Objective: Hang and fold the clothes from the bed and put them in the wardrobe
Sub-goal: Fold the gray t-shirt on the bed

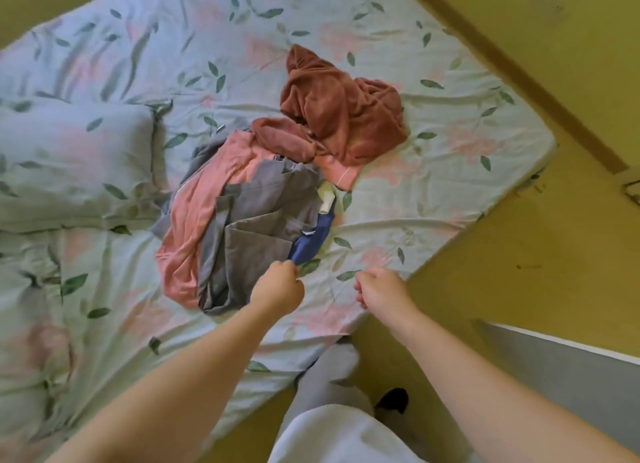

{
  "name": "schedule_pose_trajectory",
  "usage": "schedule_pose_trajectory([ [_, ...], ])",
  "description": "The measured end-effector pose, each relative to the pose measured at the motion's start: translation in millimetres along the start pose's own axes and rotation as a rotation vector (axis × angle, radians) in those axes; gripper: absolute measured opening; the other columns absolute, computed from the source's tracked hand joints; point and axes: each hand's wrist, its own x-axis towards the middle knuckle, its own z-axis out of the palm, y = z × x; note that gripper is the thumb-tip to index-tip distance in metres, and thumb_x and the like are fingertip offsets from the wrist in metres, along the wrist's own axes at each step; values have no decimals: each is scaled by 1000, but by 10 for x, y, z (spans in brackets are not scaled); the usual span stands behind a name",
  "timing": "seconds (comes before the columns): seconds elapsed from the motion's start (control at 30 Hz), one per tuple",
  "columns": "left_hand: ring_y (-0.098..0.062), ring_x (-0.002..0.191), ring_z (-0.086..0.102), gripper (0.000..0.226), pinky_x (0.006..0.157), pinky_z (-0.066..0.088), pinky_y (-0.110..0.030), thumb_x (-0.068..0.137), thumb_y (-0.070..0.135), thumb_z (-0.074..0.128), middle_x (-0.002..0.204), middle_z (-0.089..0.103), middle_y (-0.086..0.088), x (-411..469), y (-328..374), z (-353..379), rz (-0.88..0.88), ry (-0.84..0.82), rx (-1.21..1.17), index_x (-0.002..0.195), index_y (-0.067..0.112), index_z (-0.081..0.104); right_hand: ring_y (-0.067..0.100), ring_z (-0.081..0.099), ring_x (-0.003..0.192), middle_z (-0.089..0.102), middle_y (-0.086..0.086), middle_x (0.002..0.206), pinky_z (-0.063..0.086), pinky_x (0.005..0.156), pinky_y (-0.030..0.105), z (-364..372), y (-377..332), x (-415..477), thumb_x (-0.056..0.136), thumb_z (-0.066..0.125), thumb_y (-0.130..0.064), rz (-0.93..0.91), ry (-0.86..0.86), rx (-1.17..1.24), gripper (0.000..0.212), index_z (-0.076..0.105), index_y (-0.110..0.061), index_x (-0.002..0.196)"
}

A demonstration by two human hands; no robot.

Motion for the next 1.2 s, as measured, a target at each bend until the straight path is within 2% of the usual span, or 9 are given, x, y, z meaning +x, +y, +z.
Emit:
schedule_pose_trajectory([
  [0.23,-41,114,59,47,90,52,-48,93,18,60,148,35,-14,1101,-548,-70,-139,-72,117,136,6,47,40,66,96,71,20,96,55,91,53,440,-146,595,96,50,-28,73,-84,-122,29,66,-5,88],
  [0.4,-40,109,62,51,75,51,-43,88,7,58,169,-17,-3,1543,-783,-95,-139,-98,168,135,10,39,42,65,98,70,23,96,54,92,54,558,-151,804,97,50,-25,103,-96,-152,29,64,-5,83],
  [0.5,-42,120,54,61,83,51,-47,87,7,62,169,-8,-1,1700,-895,-89,-175,-93,102,141,8,34,39,66,97,71,18,96,54,93,52,560,-164,858,98,50,-27,123,-100,-169,27,64,-13,80],
  [0.63,-43,122,51,53,93,50,-51,86,4,59,132,49,-18,1717,-955,-66,-152,69,44,134,10,36,39,67,95,72,16,95,54,93,50,512,-202,878,99,48,-30,148,-108,-189,28,65,-13,84],
  [0.77,-35,96,61,27,77,51,-40,96,31,56,107,64,-11,1556,-868,-125,-132,-88,159,117,14,59,40,67,91,72,18,96,56,89,49,455,-274,853,98,48,-29,157,-113,-179,31,65,-4,92],
  [0.83,-32,87,59,24,73,50,-37,98,38,52,96,67,-7,1337,-721,-124,12,-142,165,100,17,64,32,65,83,72,18,98,55,83,43,445,-323,824,97,49,-31,161,-119,-165,31,65,-6,89],
  [0.97,-33,84,54,28,74,33,-39,97,30,57,70,64,-5,648,-386,-130,433,135,160,71,22,52,25,64,86,67,11,94,50,73,36,443,-426,729,97,52,-46,147,-160,-111,46,67,-3,103],
  [1.07,-35,68,53,34,60,33,-39,100,24,57,65,53,-6,175,-213,-178,498,105,-64,71,17,40,24,65,99,66,4,115,53,76,36,436,-532,621,99,53,-50,183,-178,24,39,65,-16,114],
  [1.2,-29,59,43,30,52,41,-44,97,20,56,66,36,9,-229,-43,-332,534,207,-182,80,23,31,20,68,98,73,-2,110,49,77,38,303,-653,457,98,49,-60,193,-248,227,39,70,-30,111],
])
